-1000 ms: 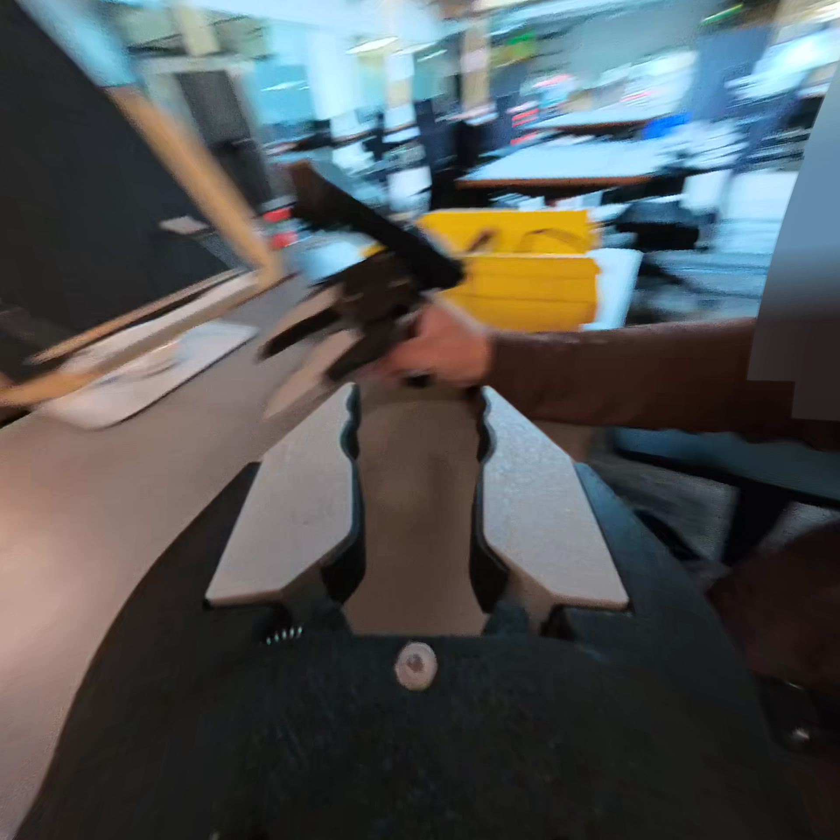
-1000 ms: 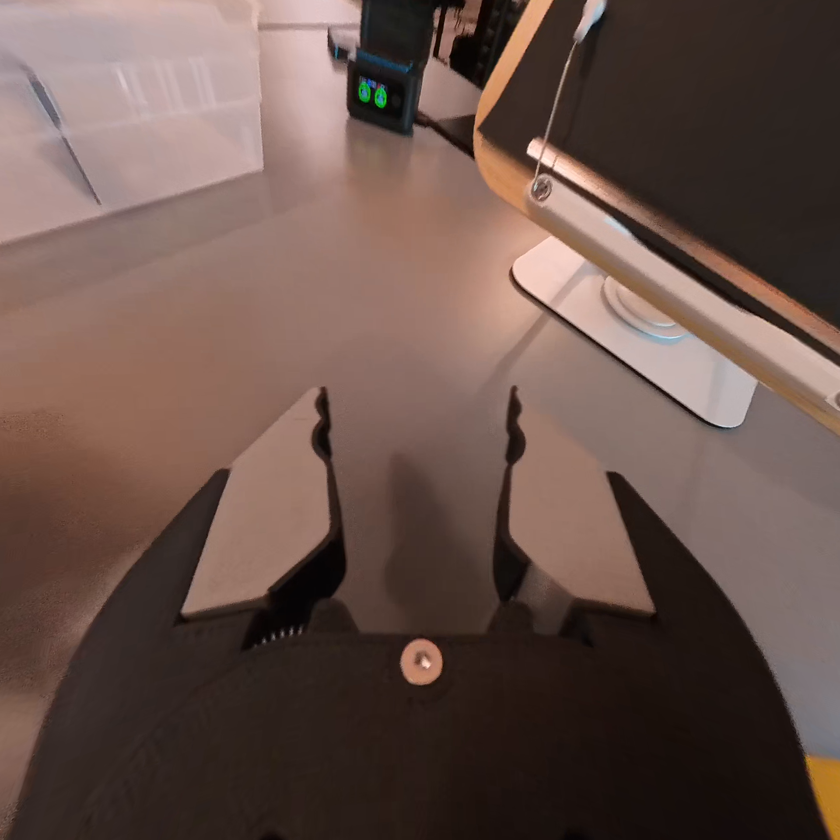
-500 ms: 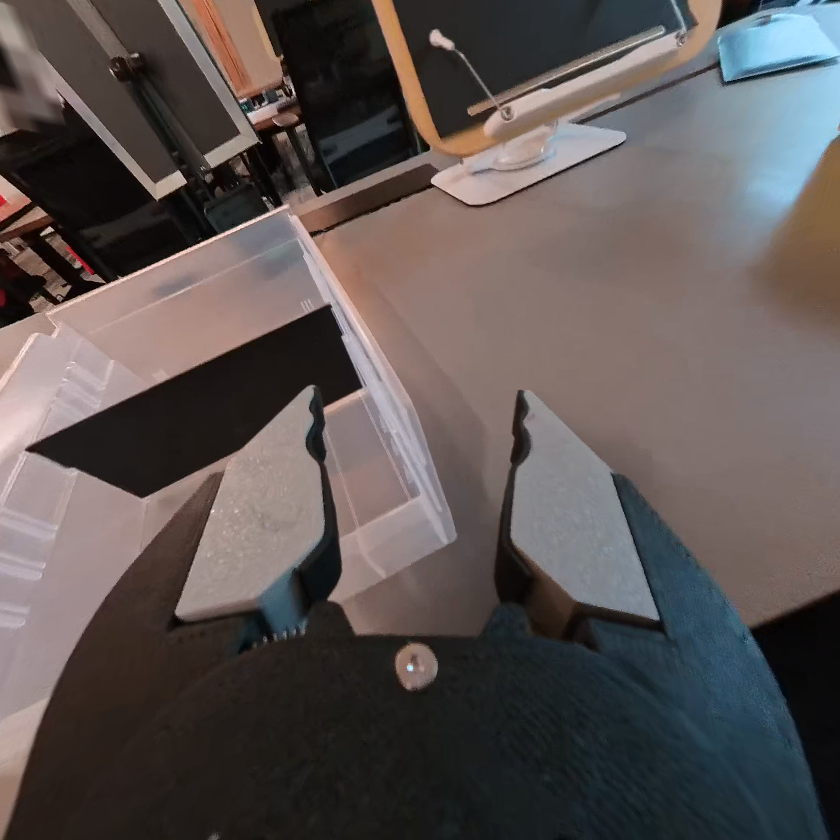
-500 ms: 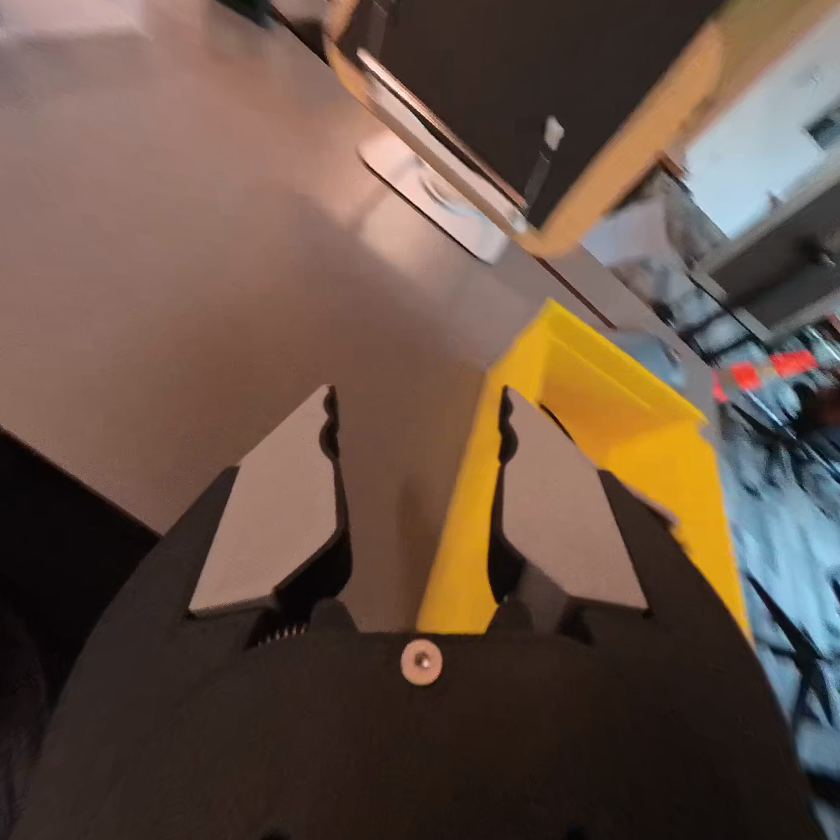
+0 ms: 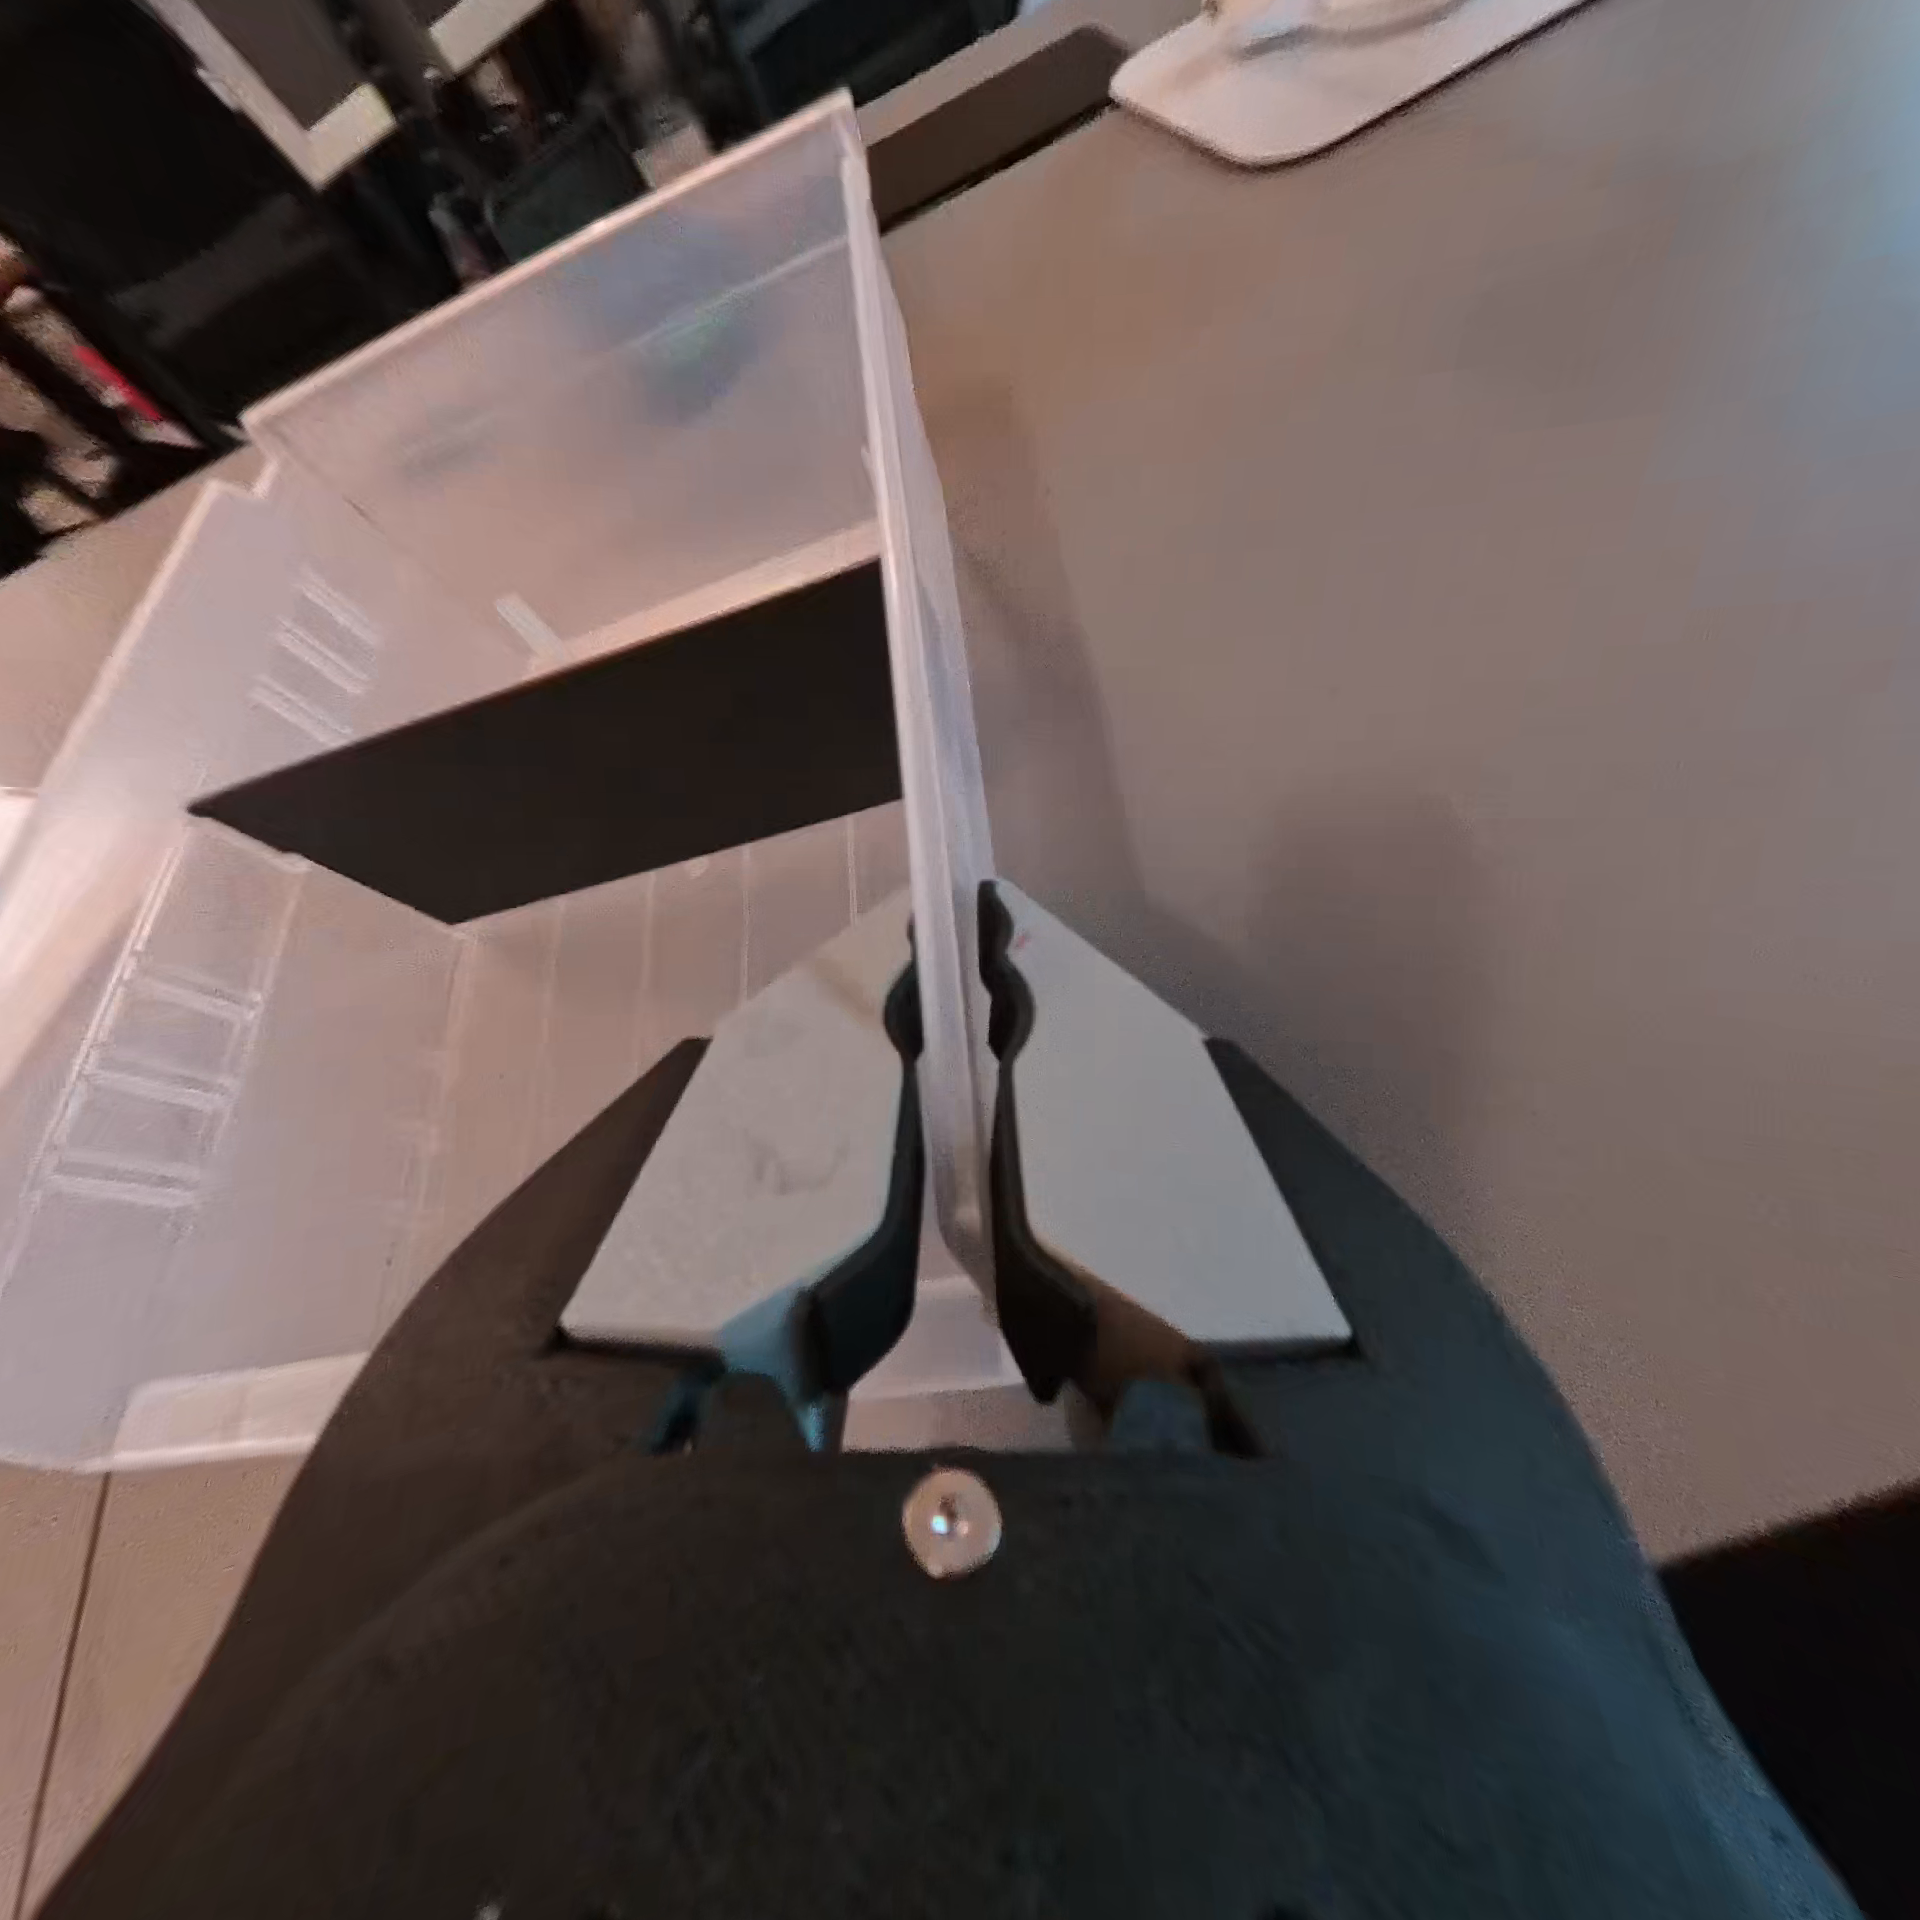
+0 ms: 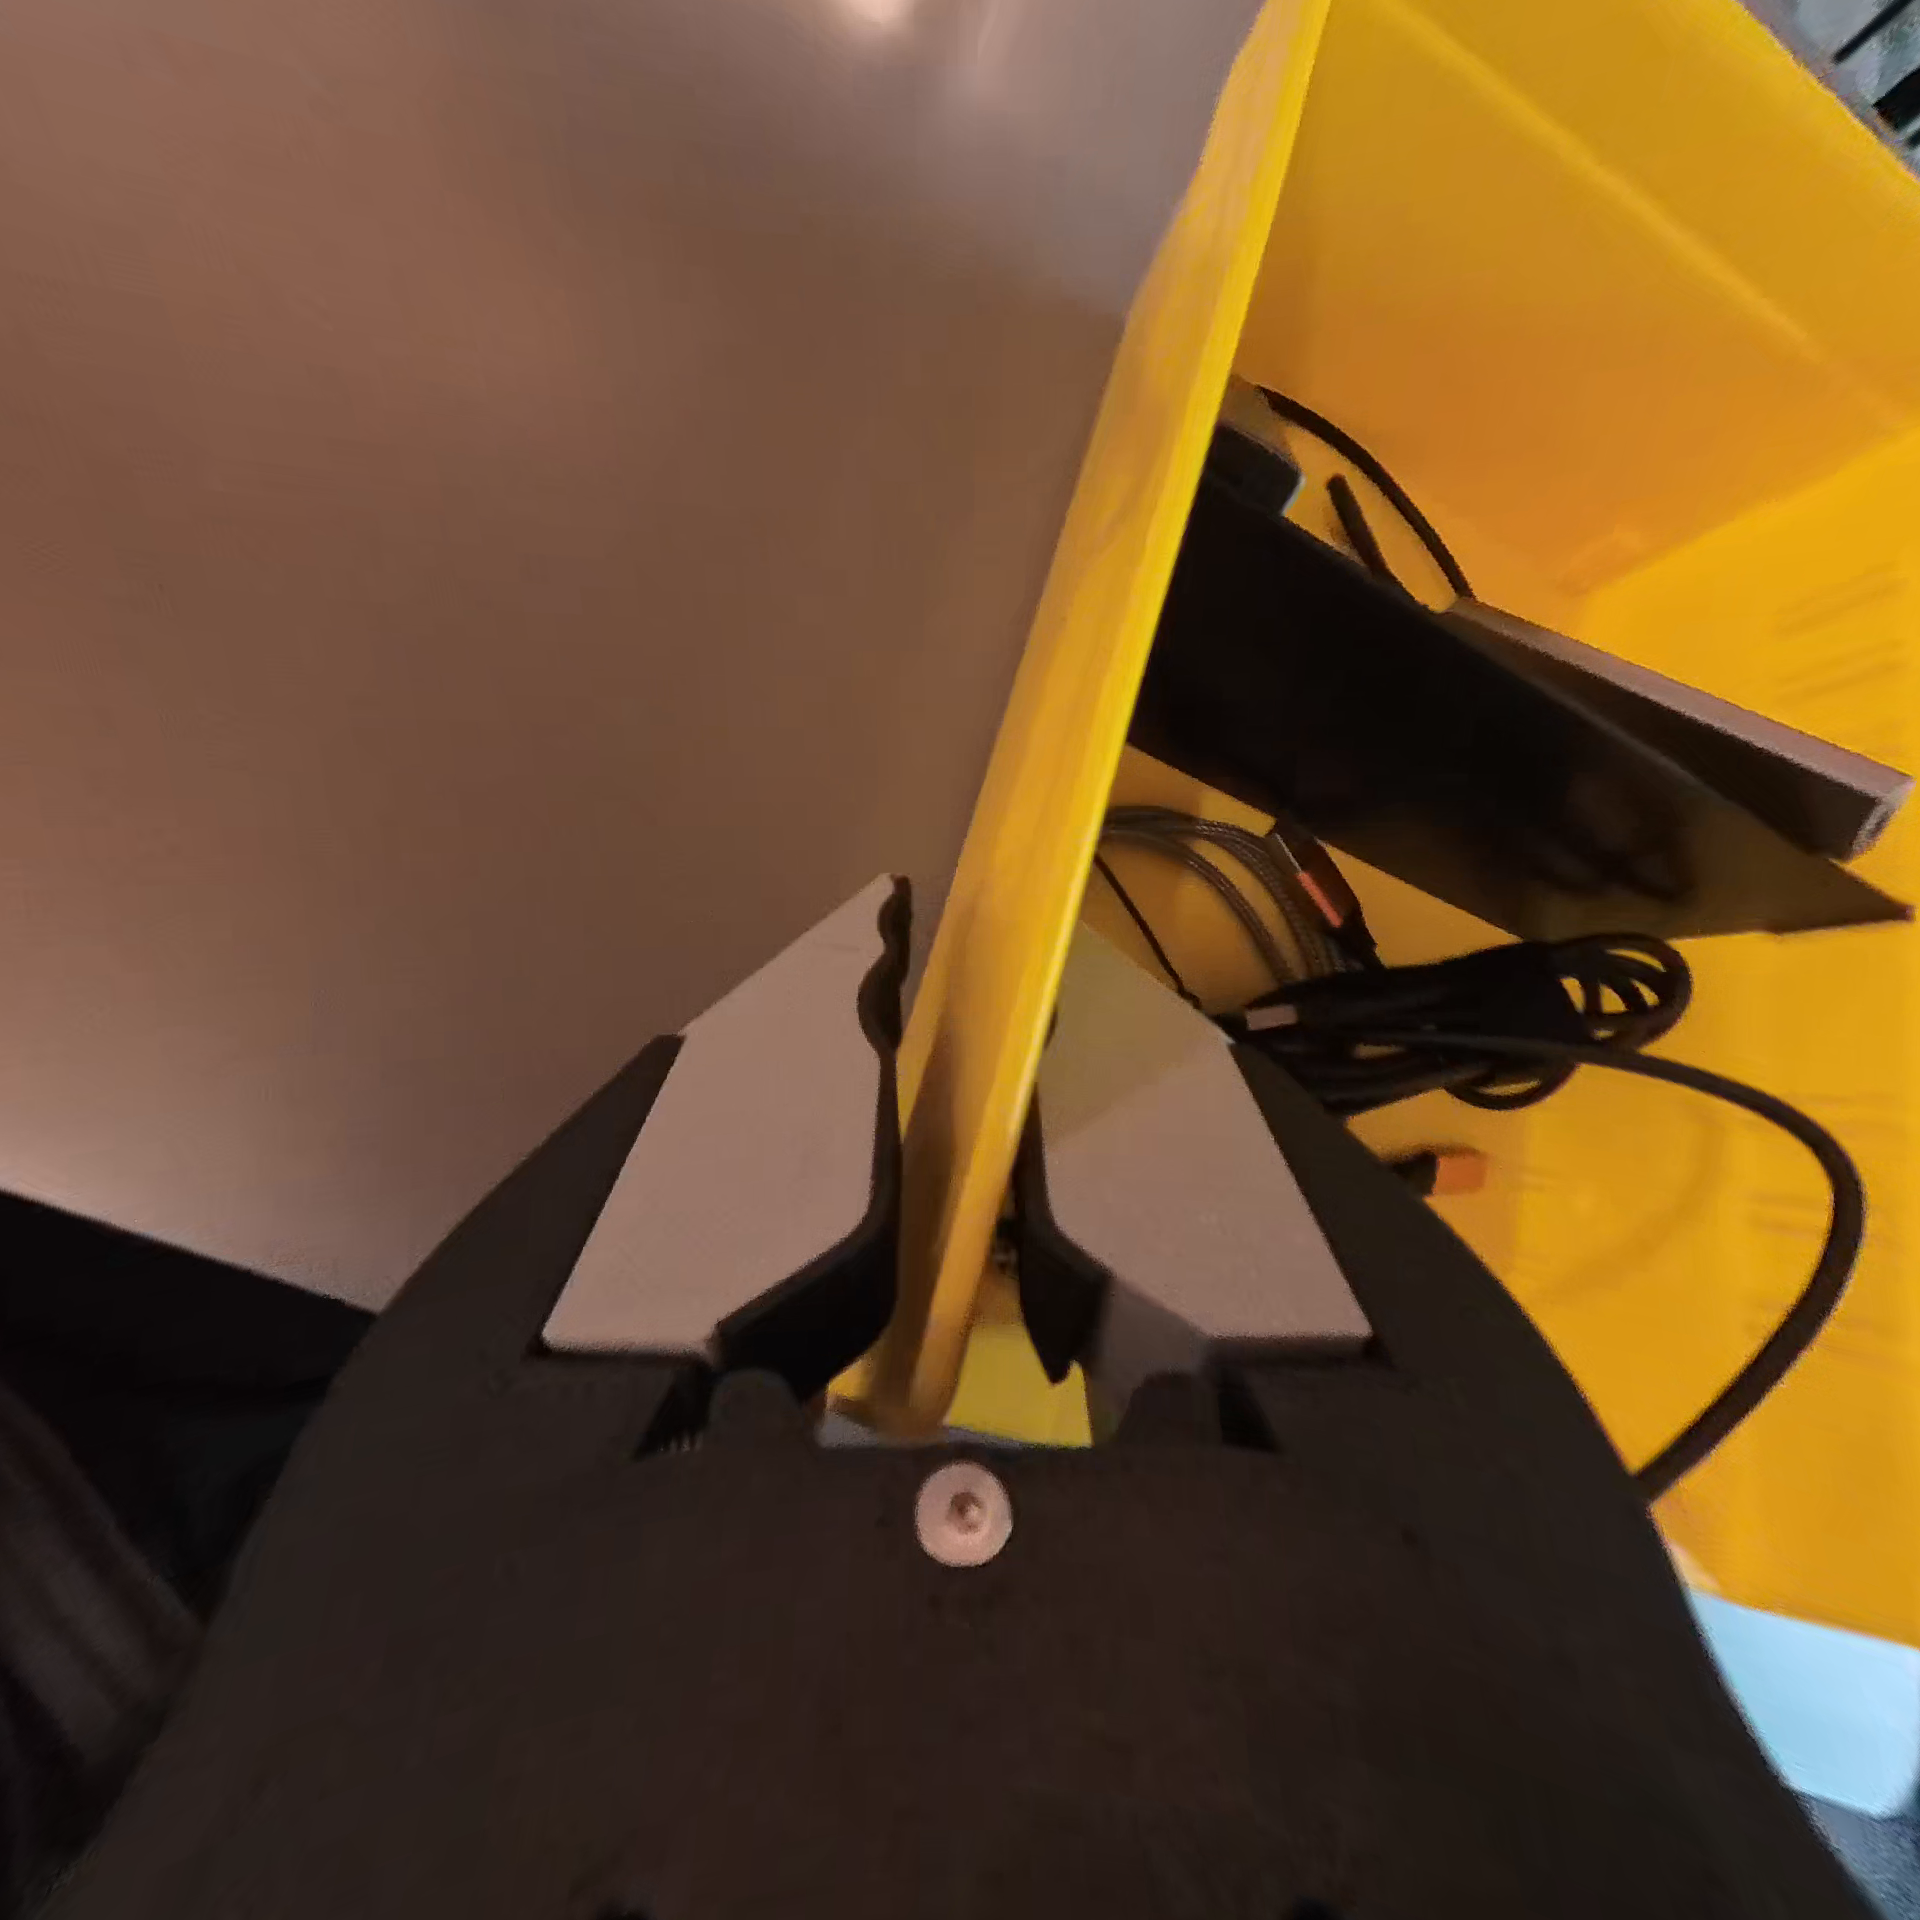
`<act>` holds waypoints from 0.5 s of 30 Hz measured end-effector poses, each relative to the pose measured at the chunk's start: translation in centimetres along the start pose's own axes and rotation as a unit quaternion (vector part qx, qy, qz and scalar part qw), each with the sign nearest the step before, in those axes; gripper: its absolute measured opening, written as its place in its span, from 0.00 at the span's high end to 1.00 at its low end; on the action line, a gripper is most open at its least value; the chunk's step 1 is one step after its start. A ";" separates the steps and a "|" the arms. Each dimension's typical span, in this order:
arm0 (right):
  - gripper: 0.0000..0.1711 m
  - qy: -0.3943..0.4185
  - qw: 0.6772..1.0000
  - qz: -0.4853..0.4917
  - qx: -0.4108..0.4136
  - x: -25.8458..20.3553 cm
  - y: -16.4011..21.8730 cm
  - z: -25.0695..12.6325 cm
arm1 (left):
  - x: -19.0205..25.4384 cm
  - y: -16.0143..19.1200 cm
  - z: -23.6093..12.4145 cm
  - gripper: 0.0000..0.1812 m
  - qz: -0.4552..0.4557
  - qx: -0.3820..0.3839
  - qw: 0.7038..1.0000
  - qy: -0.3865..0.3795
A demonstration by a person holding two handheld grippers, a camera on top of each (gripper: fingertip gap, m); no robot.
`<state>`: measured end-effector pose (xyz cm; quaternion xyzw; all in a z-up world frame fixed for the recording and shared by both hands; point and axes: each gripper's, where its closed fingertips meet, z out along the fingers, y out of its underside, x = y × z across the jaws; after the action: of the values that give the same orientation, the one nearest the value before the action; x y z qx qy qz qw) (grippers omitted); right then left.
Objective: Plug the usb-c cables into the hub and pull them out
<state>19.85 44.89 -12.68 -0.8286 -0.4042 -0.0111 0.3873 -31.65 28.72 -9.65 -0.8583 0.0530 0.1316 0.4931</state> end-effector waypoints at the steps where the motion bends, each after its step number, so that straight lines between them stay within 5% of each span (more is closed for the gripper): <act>1: 0.90 -0.007 1.000 0.007 0.004 -0.6 -0.5 0.2 | -0.6 0.0 -0.7 0.96 0.004 0.007 1.000 -0.003; 7: 0.81 -0.060 0.998 0.021 0.014 -8.2 -5.9 1.5 | -4.1 -4.0 -5.0 0.98 -0.049 0.084 0.995 -0.025; 12: 0.80 -0.129 0.991 -0.010 0.046 -19.0 -12.8 2.2 | -4.9 -8.6 -8.4 0.98 -0.038 0.152 0.987 -0.037; 15: 0.62 -0.231 0.970 -0.006 0.076 -28.4 -18.2 2.1 | -4.7 -10.2 -9.8 0.98 -0.036 0.188 0.981 -0.037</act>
<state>-12.24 34.25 -12.10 -0.7746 -0.4871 0.2089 0.3451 -32.22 25.26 4.91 -0.7459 0.0278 0.1335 0.6519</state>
